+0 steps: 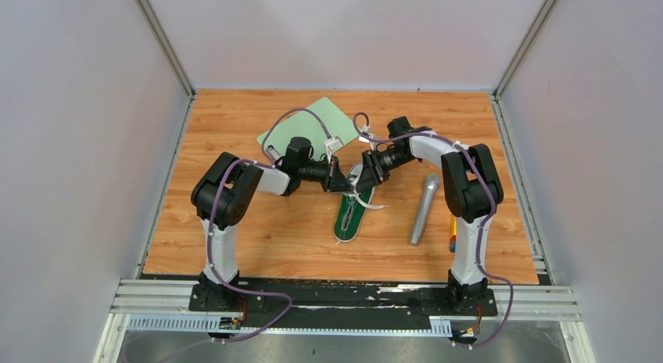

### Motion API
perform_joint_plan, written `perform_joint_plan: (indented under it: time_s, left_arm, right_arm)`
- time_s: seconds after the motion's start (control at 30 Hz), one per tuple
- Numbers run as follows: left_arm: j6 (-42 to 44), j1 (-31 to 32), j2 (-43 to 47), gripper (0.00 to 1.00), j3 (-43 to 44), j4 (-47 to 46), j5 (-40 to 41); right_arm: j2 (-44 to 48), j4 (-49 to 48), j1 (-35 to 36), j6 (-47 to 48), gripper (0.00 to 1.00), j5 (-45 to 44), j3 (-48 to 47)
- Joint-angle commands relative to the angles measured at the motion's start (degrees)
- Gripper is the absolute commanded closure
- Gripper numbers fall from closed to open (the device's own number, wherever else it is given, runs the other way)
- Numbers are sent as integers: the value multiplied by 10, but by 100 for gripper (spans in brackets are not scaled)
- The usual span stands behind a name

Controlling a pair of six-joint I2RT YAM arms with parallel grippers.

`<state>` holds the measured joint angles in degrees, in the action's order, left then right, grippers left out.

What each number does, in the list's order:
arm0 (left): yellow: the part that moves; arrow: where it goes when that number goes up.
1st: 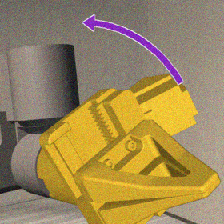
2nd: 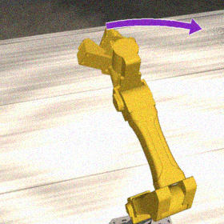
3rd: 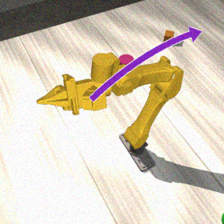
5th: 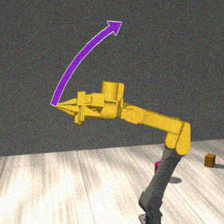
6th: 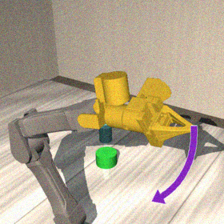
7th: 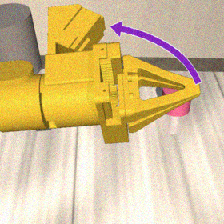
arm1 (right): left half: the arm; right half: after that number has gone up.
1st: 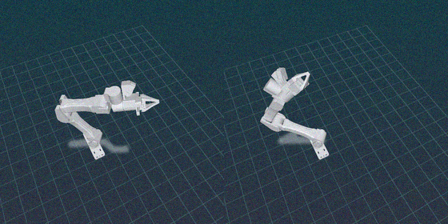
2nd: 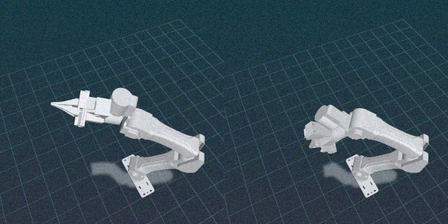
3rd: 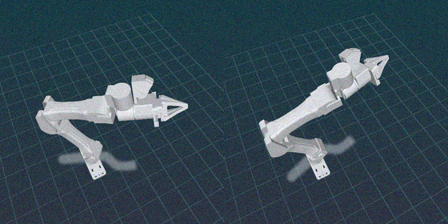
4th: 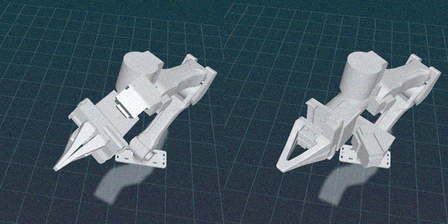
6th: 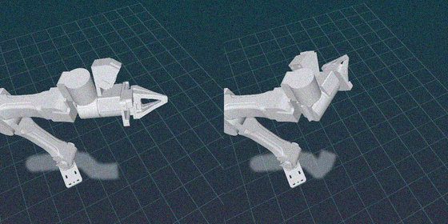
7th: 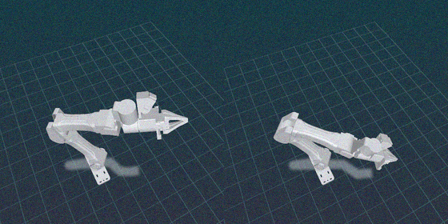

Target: Tie the shoes

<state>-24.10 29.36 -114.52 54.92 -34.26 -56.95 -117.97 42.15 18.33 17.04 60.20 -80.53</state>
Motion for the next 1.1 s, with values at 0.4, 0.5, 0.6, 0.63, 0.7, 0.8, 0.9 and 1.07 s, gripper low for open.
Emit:
perform_joint_plan:
  time_s: [0.4, 0.5, 0.6, 0.63, 0.7, 0.8, 0.9, 1.07]
  left_arm:
    - [-8, 1, 35, 100, 7, -8, -28]
    - [-7, 1, 36, 99, 8, -5, -26]
    - [3, 0, 42, 86, 11, 19, -18]
    - [7, -2, 48, 78, 14, 37, -15]
    - [24, -7, 60, 68, 20, 78, -12]
    - [58, -16, 76, 61, 27, 132, -21]
    - [77, -22, 93, 54, 37, 192, -29]
    - [39, -23, 89, 50, 60, 203, -10]
  right_arm:
    - [-23, -8, 13, 6, 81, 25, -17]
    - [-18, -8, 12, 9, 91, 26, -16]
    - [-2, -7, 12, 10, 95, 14, -11]
    - [5, -7, 11, 9, 96, 6, -9]
    - [20, -8, 10, 10, 98, -16, -2]
    - [43, -12, 10, 11, 99, -51, 7]
    - [52, -21, 9, 4, 100, -80, 11]
    - [61, -35, 10, -7, 100, -102, 13]
